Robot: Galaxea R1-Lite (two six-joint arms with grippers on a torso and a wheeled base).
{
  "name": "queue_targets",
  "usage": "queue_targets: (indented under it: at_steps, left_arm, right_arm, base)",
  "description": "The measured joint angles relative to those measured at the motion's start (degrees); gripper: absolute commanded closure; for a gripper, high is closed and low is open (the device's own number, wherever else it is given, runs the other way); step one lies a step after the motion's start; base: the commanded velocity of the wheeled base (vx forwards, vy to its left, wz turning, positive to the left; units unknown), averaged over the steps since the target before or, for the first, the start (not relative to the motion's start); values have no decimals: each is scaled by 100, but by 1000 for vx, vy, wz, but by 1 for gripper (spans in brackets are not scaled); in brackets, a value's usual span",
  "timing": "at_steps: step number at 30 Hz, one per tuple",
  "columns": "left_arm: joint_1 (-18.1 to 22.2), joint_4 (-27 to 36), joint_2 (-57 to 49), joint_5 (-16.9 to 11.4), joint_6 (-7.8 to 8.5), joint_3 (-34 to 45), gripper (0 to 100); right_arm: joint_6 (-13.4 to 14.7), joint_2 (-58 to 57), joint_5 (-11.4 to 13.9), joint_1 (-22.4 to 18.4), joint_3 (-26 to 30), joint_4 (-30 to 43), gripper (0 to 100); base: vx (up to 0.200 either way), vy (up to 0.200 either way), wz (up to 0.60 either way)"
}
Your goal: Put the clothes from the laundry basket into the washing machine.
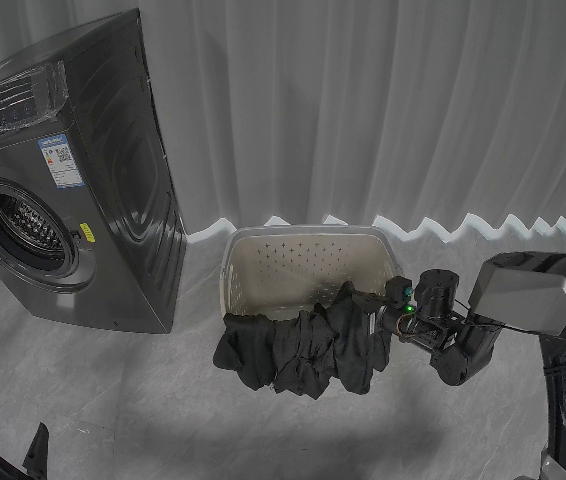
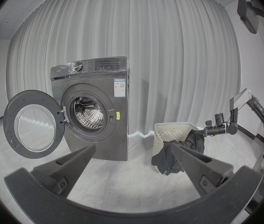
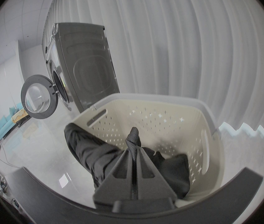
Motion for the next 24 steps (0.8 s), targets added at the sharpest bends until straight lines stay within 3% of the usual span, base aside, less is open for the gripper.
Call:
queue_targets:
  at_steps: [13,21,24]
  left_arm:
    - [0,0,0,7,-9,0,0]
    - [0,-2,0,10,-13,0,0]
    - [-2,-2,0,2,-11,0,0]
  right_arm:
    - [330,-1896,-128,278,802,-257,100]
    - [581,-3351,-508,700,1582,-285,100]
    - [661,-3808,-624,794,1902,-288,100]
  base:
    - [0,0,0]
    - [0,0,0]
    - [-200,0,0]
